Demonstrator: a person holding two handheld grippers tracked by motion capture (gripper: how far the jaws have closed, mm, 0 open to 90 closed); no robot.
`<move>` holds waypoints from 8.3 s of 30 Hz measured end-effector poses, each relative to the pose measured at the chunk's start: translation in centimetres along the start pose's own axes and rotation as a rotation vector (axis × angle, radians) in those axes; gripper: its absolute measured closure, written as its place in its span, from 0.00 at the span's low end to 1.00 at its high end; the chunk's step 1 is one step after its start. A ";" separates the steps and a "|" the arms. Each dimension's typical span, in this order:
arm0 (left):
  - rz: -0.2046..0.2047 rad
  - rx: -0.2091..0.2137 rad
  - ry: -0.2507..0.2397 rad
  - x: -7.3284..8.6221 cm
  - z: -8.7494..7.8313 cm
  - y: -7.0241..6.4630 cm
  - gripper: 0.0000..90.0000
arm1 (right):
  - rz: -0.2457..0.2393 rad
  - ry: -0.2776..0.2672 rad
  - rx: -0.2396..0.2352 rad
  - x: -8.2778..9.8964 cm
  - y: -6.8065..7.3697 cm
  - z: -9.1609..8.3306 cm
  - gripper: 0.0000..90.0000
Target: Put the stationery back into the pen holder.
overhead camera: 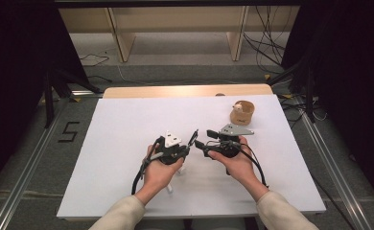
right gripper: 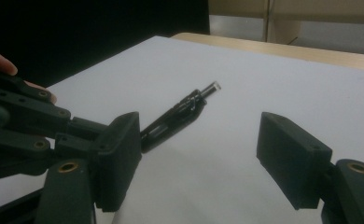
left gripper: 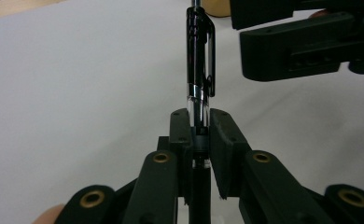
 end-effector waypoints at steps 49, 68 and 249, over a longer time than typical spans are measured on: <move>0.105 0.054 0.199 1.6 -1.2 -0.8 0.88 | -0.130 0.121 -0.063 0.5 0.4 -1.5 0.36; 0.248 0.169 0.504 4.1 -2.9 -1.9 0.88 | -0.490 0.430 -0.238 5.9 4.0 -3.0 0.28; -0.043 -0.072 -0.086 3.3 -4.3 7.0 0.42 | 0.039 -0.054 0.488 -2.8 -17.4 -6.8 0.86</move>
Point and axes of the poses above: each handheld gripper's, and its own axes: z roughly forward along the jaws, x roughly out of its underside, y roughly to its left, the point moved 9 cm from there along z, roughly forward along the jaws, and after that the axes turned 8 degrees about -z, right-handed, at the moved point
